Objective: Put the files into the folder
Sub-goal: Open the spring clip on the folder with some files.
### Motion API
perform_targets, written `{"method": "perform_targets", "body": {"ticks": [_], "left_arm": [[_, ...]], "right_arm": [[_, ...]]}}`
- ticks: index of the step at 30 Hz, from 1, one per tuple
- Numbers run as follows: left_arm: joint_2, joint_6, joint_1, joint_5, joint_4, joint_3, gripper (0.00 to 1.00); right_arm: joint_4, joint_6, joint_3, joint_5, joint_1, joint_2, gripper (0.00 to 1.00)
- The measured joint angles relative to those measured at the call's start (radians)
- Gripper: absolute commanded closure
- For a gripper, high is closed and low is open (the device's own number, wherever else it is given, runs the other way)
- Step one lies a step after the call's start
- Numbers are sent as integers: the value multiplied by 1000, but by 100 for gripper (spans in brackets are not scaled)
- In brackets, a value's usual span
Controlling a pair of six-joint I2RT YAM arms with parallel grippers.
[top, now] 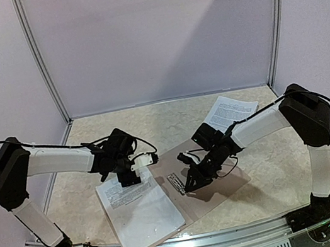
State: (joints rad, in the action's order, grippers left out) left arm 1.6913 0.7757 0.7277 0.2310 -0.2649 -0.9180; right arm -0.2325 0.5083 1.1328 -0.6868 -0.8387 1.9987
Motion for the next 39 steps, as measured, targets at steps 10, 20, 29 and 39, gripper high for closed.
{"method": "perform_targets", "body": {"ticks": [10, 20, 29, 39], "left_arm": [[13, 21, 8, 41, 36, 26, 9], [13, 21, 8, 41, 36, 26, 10], [13, 21, 8, 39, 36, 27, 10], [13, 21, 8, 38, 37, 29, 10]], "right_arm": [[24, 7, 14, -24, -11, 6, 83], [32, 8, 47, -26, -26, 29, 90], [29, 7, 47, -9, -27, 43, 90], [33, 2, 56, 9, -37, 52, 94]]}}
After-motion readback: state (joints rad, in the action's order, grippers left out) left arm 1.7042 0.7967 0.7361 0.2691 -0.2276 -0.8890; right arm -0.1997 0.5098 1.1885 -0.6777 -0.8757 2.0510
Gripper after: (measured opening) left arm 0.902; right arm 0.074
